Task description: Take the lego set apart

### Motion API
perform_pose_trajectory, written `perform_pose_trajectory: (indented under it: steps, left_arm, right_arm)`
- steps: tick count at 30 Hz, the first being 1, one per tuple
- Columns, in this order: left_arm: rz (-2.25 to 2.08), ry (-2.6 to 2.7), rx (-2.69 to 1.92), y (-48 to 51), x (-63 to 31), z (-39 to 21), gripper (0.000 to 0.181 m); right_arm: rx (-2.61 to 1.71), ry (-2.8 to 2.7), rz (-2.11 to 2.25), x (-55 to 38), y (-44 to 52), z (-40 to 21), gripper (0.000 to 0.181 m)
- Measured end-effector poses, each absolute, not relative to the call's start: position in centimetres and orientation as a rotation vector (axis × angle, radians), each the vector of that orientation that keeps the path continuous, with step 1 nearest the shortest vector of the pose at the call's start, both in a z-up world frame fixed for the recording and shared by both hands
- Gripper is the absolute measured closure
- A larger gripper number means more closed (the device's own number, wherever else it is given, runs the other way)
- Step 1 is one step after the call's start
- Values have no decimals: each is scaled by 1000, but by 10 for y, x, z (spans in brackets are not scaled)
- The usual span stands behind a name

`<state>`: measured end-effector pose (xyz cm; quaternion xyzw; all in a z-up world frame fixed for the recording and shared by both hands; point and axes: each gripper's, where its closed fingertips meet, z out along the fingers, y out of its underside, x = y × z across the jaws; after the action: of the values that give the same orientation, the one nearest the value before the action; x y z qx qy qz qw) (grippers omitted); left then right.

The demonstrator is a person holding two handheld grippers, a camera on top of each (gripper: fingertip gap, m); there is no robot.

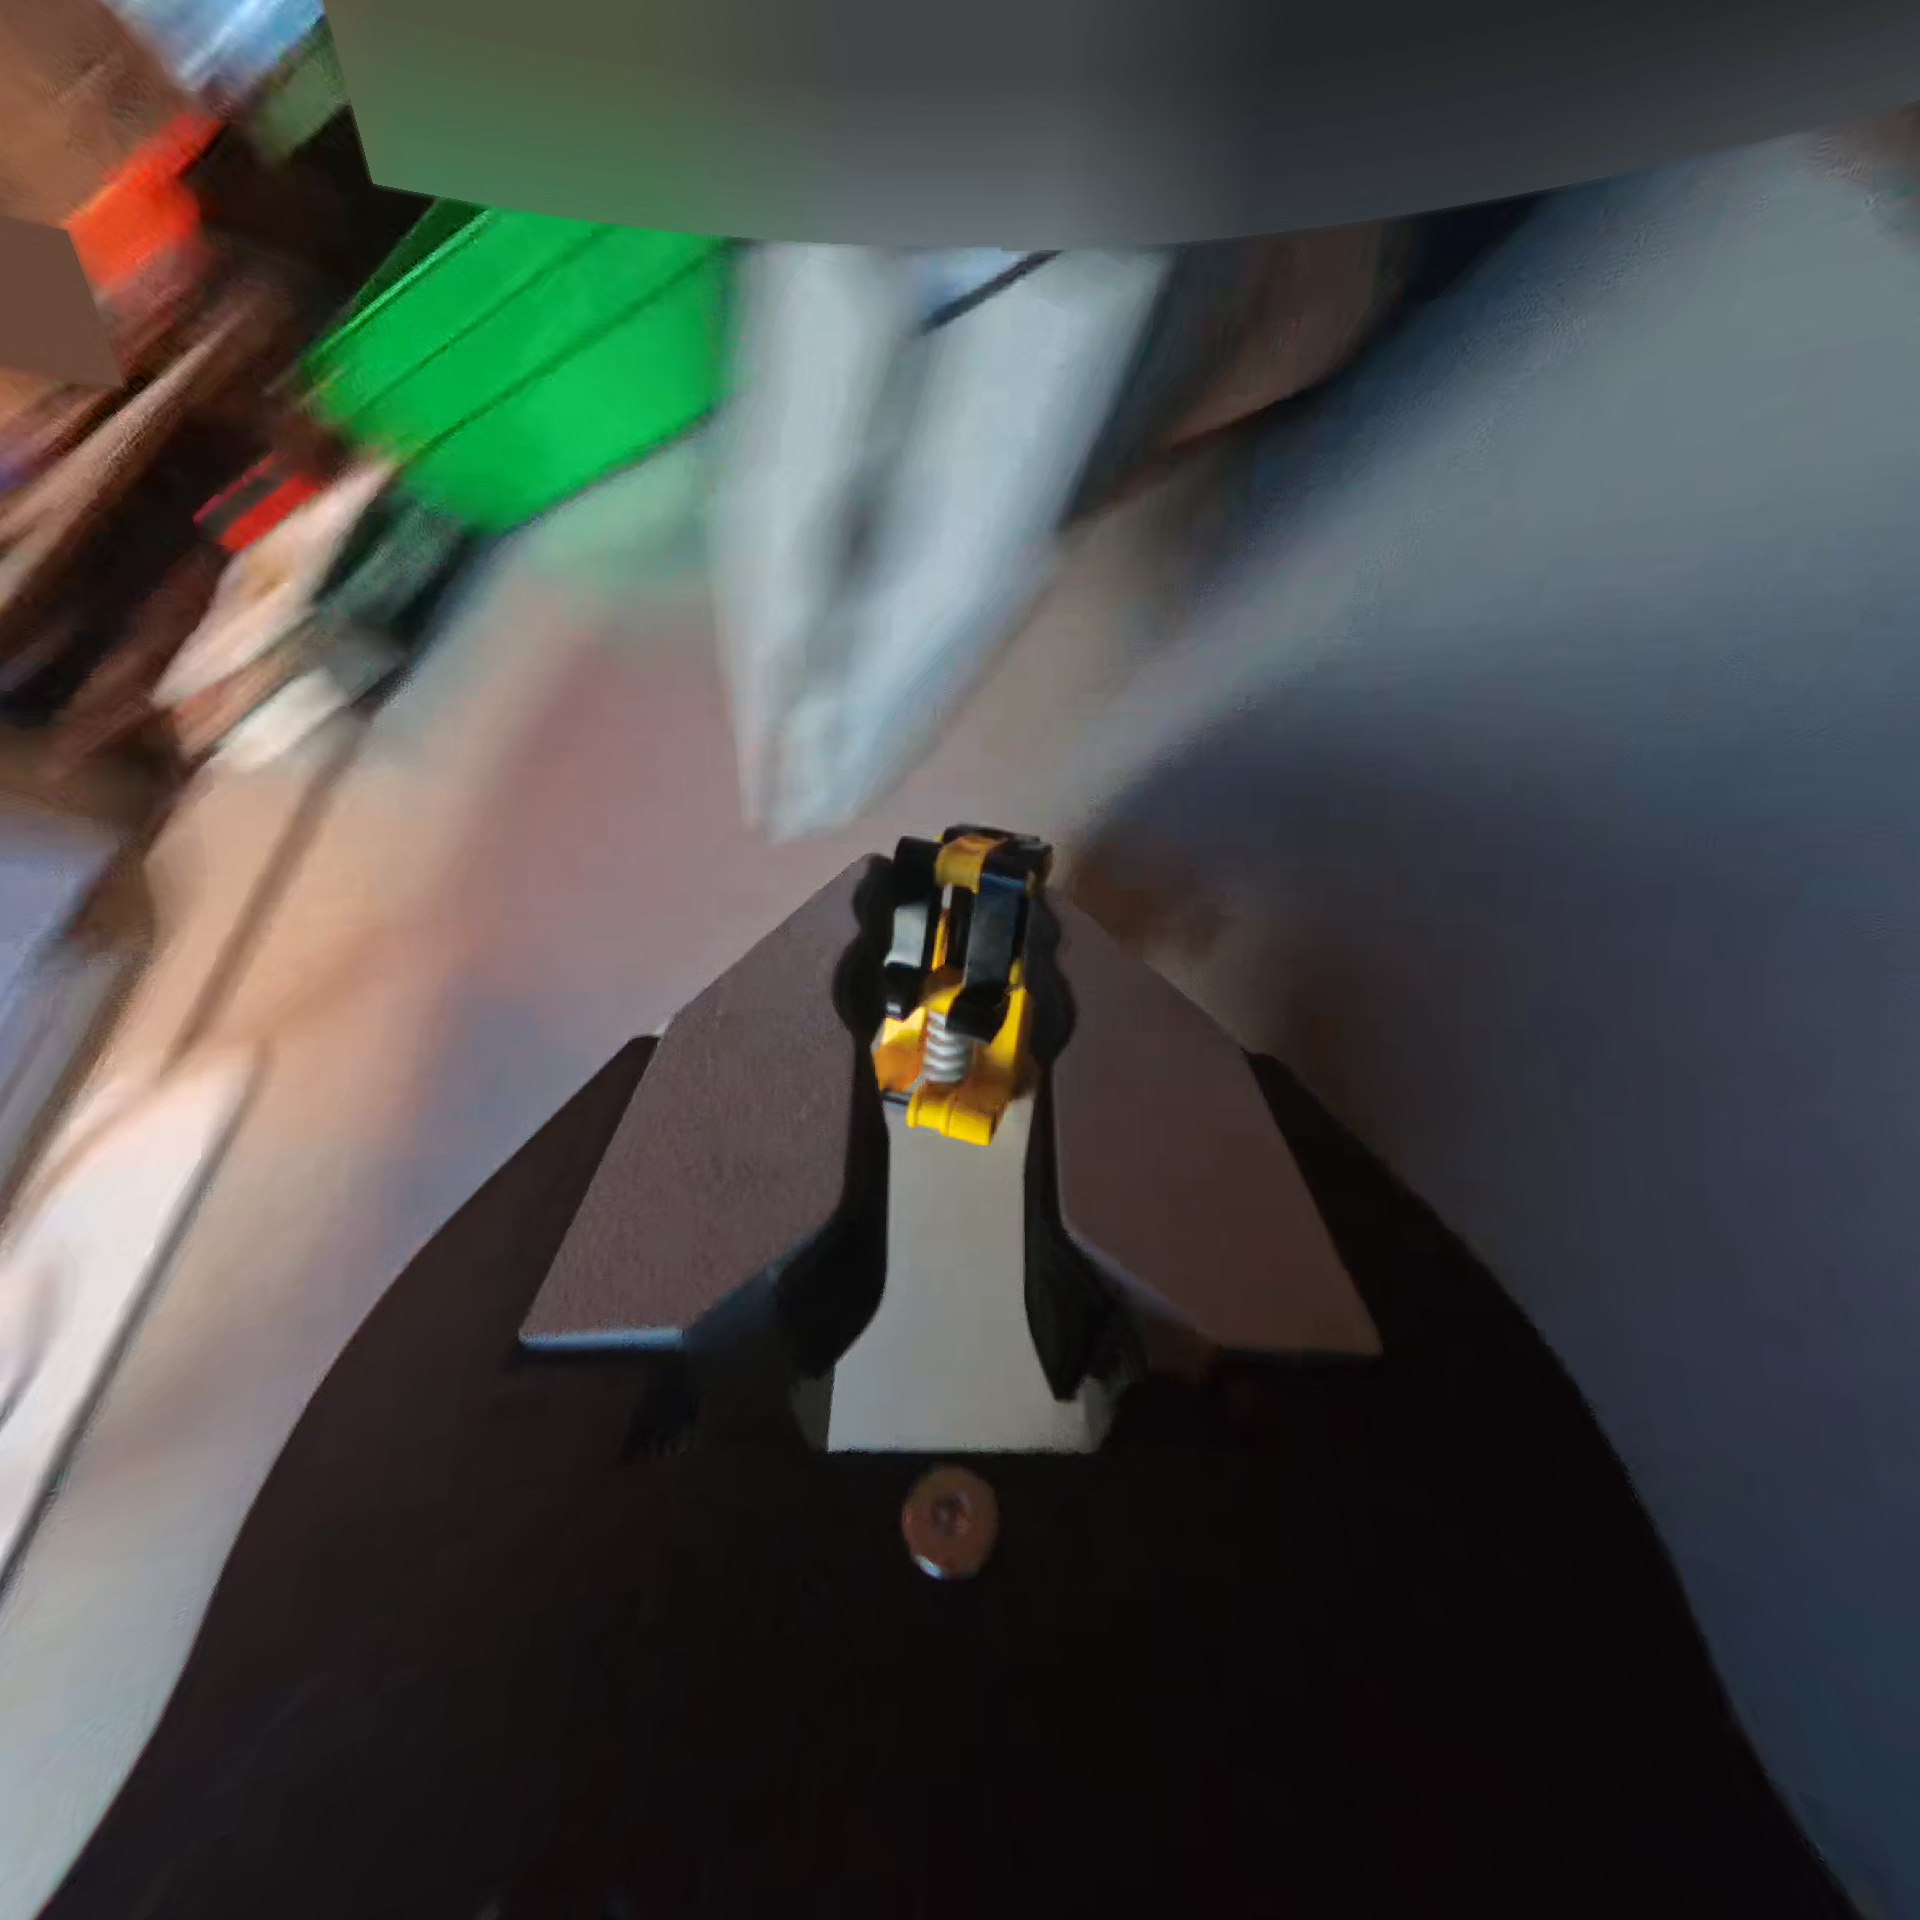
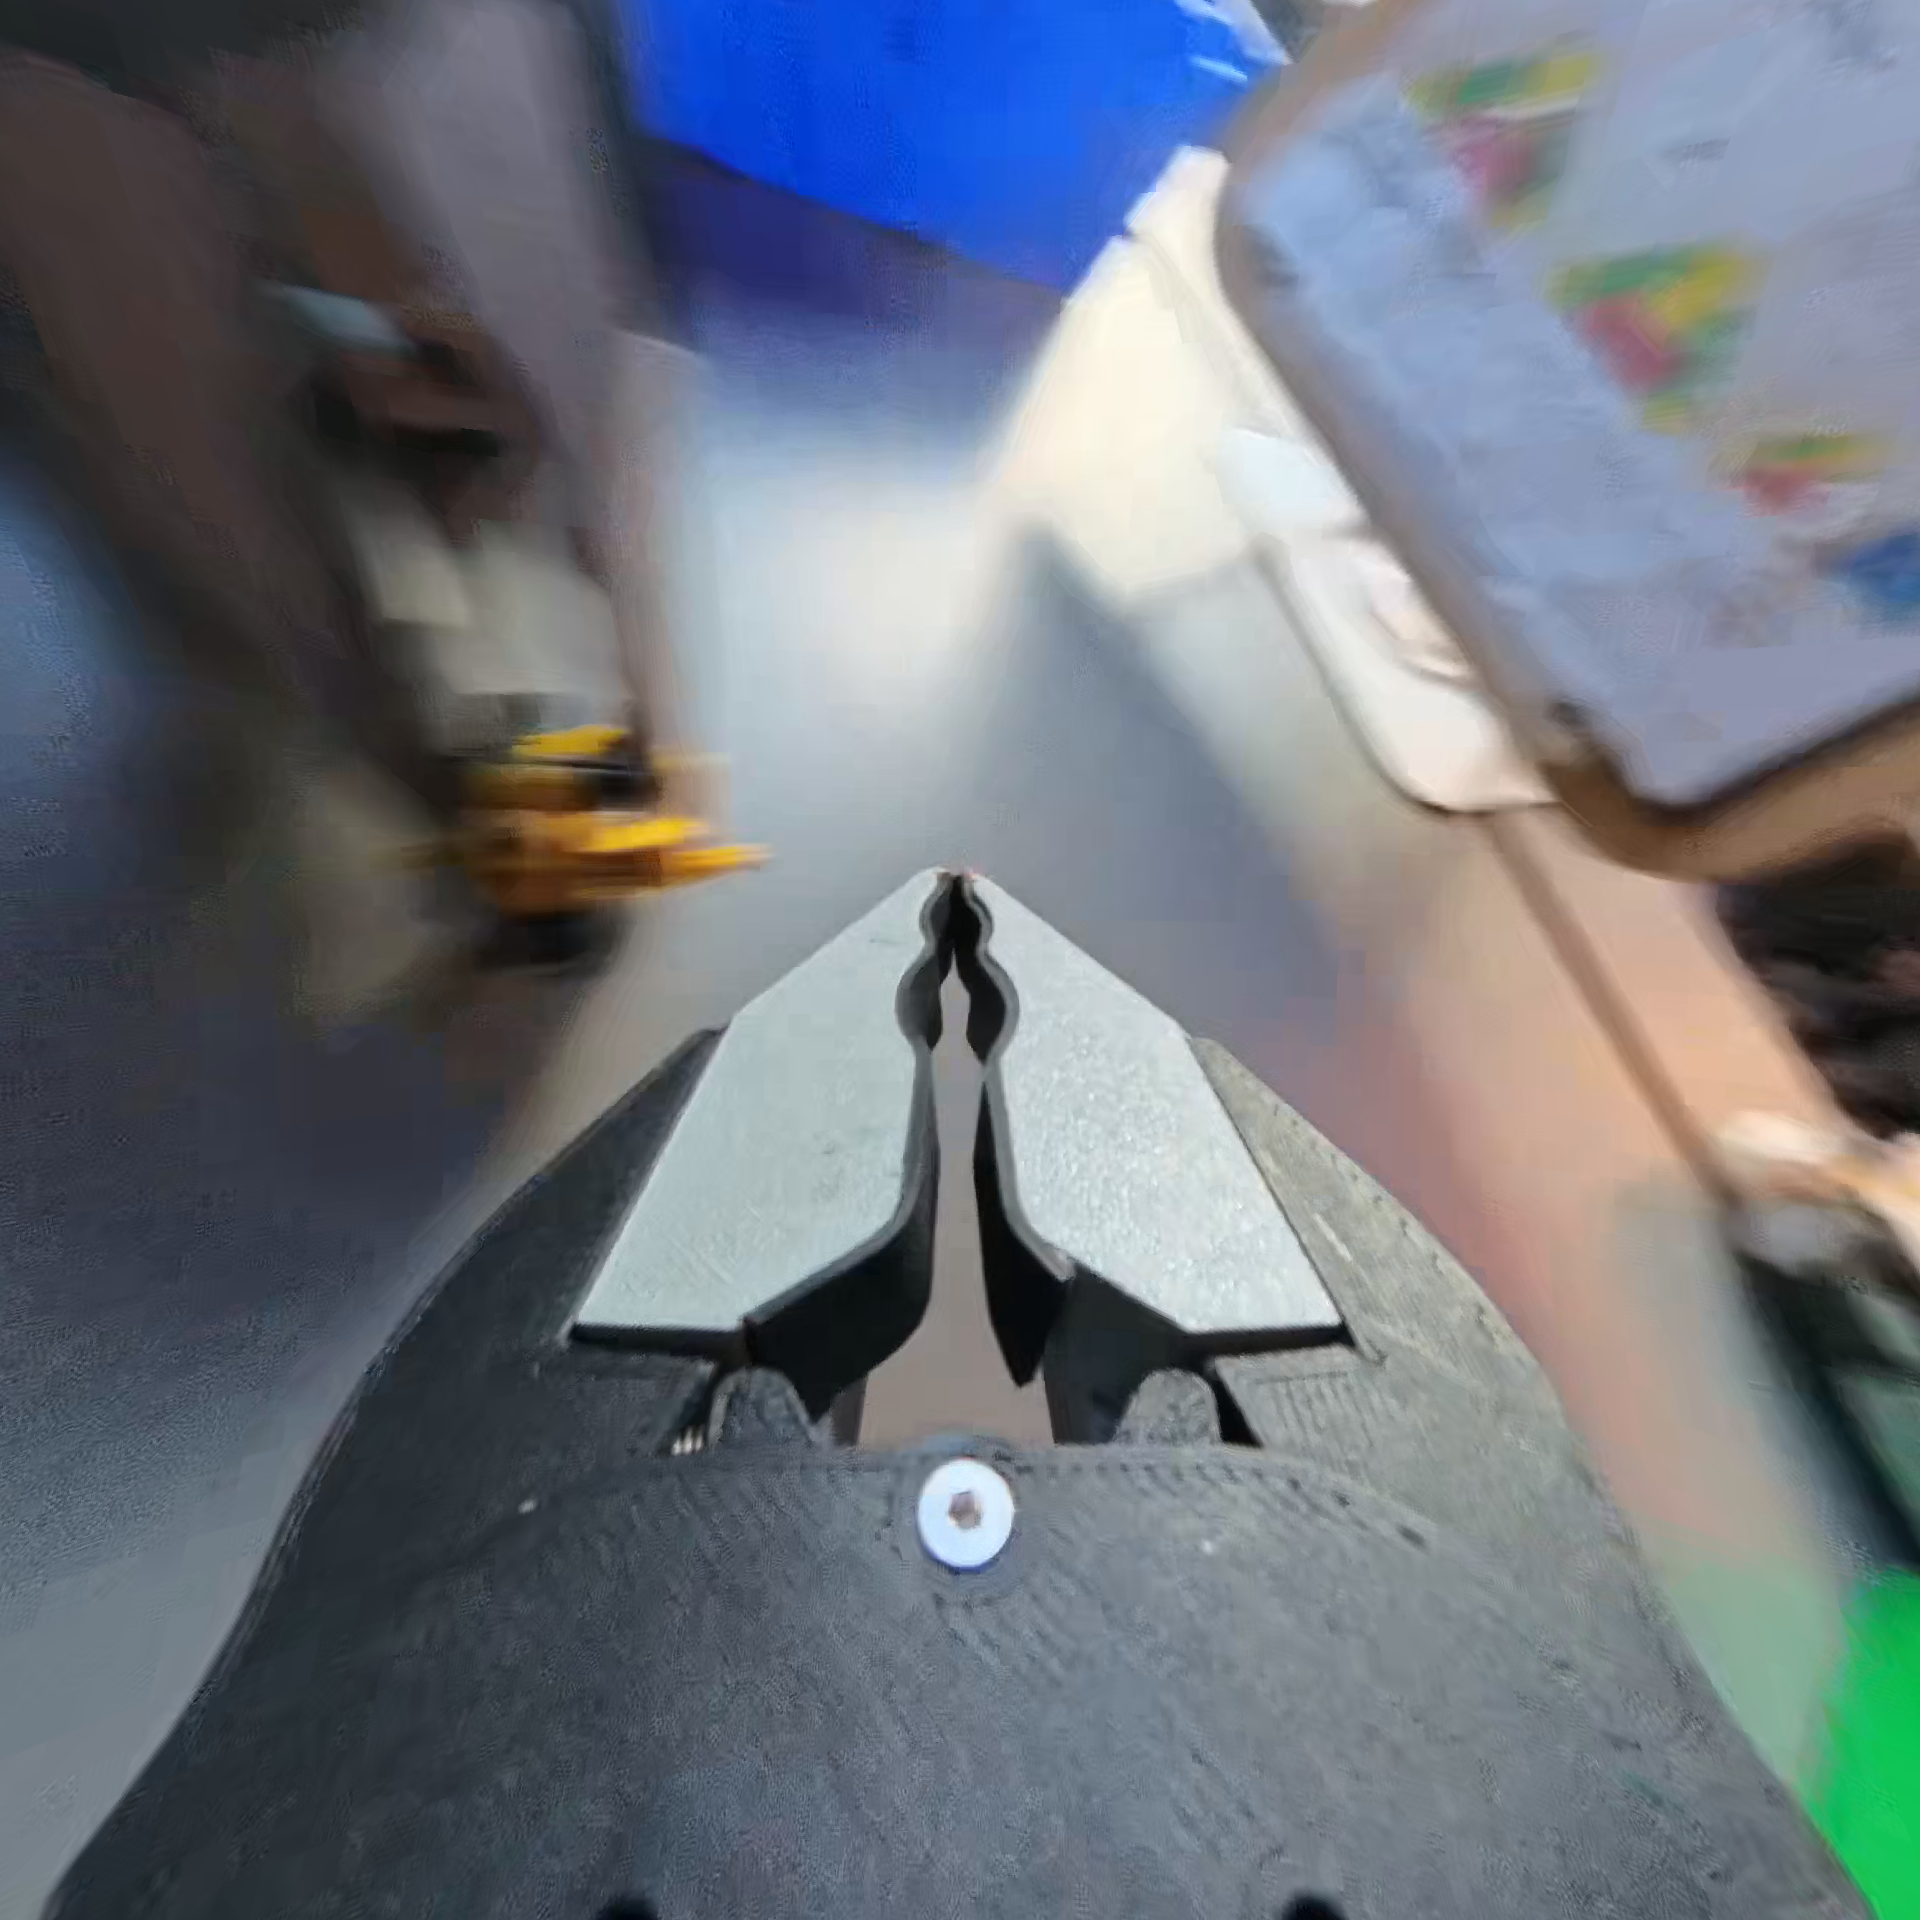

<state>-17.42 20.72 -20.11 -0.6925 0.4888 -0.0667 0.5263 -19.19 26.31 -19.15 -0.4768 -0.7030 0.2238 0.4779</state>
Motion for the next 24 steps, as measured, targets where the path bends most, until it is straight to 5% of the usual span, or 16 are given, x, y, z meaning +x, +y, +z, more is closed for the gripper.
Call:
perform_pose_trajectory:
  steps: [5,10,19,24]
  left_arm:
    - [-47,1220,-1567,202,-150,-200,158]
    - [-2,1170,-1579,209,-171,-198,158]
    - [-1,1173,-1575,211,-171,-197,158]
    - [-13,1170,-1580,211,-172,-197,158]
  right_arm:
    - [-1366,-1696,1043,-184,275,-187,181]
    - [-1048,-1918,1072,-155,224,-174,181]
    - [-1092,-1945,825,-171,226,-201,181]
    - [-1132,-1942,878,-164,228,-193,167]
